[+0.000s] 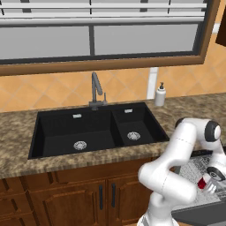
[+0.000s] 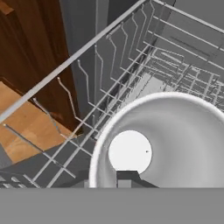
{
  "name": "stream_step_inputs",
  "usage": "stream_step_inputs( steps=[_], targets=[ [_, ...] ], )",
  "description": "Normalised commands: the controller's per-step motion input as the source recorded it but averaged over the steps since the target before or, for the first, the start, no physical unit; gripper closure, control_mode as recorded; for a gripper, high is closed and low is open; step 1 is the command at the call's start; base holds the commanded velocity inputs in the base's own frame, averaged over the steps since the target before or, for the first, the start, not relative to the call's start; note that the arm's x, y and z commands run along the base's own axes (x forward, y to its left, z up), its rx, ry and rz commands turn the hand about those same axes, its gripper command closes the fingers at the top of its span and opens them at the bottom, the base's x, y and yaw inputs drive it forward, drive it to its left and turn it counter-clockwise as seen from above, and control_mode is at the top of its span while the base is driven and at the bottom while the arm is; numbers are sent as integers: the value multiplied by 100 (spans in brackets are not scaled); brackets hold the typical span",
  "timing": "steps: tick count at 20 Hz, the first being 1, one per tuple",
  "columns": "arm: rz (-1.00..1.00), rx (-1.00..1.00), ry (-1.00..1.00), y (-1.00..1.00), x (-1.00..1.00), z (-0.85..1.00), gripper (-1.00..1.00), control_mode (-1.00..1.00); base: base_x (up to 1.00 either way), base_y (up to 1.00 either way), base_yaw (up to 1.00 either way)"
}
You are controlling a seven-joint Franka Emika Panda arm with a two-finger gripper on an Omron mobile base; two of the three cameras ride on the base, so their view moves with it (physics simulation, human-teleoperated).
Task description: Pick up the cup and bowl from the counter, place them in the dishwasher, and close the dishwasher door.
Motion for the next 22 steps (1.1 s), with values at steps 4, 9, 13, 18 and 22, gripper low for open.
stream_step_inputs(
  steps=[4, 9, 13, 18, 22],
  targets=[
    [6, -1, 0, 0, 10, -35, 100, -100, 0, 0, 0],
    [2, 0, 3, 0, 0, -3, -100, -100, 0, 0, 0],
    [0, -8, 0, 1, 0, 29, -100, -100, 0, 0, 0],
    [0, -3, 1, -2, -12, 58, -100, -100, 0, 0, 0],
    [-1, 0, 0, -4, -75, 66, -100, -100, 0, 0, 0]
  ],
)
